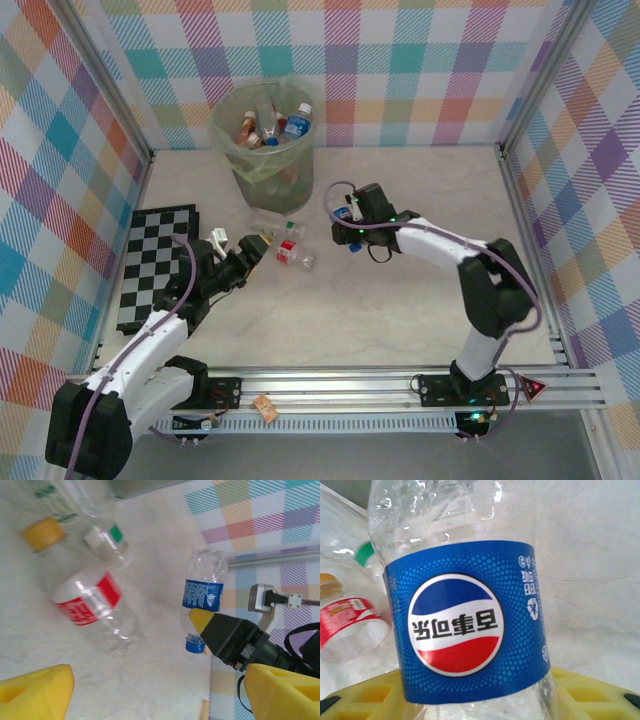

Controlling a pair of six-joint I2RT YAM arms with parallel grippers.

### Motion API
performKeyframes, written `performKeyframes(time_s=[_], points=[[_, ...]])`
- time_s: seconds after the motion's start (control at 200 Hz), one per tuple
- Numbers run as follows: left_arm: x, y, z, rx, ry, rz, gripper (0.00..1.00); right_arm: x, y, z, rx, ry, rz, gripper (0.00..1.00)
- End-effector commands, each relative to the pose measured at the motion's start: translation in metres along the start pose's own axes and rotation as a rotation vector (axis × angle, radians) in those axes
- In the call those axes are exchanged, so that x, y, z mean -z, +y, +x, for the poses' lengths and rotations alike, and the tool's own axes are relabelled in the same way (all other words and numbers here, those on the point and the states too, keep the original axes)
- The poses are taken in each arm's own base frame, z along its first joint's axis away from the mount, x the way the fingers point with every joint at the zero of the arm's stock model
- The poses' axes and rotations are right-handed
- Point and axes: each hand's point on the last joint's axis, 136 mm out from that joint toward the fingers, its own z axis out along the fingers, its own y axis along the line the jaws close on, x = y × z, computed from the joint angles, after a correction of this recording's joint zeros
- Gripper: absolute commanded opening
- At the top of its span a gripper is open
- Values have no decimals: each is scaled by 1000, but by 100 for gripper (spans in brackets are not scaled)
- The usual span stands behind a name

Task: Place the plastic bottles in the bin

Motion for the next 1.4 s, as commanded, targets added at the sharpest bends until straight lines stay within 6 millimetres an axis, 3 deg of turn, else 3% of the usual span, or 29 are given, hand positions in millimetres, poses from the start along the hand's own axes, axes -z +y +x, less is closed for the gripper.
performKeyframes(time_s=[0.0, 0.17, 0.29, 0.505, 0.805, 0.94, 1.05, 1.2, 1.395], points=[[0, -50, -4, -4, 2, 161, 88, 28, 11, 11, 30, 0, -61, 50], [-8, -81, 3, -9, 20, 241, 91, 64, 43, 28, 47, -13, -251, 48], [-23, -92, 15, -22, 52, 245, 100, 83, 77, 39, 95, -24, -392, 49], [-47, -112, 29, -34, 101, 282, 100, 93, 112, 51, 127, -35, -524, 49], [-65, -103, 55, -24, 166, 256, 99, 80, 114, 36, 88, -100, -511, 49], [-67, -99, 58, -19, 169, 249, 91, 78, 119, 31, 90, -117, -533, 49], [-72, -101, 58, 0, 171, 267, 78, 76, 120, 30, 89, -115, -537, 49], [-77, -107, 60, 27, 193, 303, 68, 70, 117, 31, 82, -109, -519, 48], [-80, -99, 60, 17, 187, 264, 56, 66, 117, 31, 83, -100, -513, 52]])
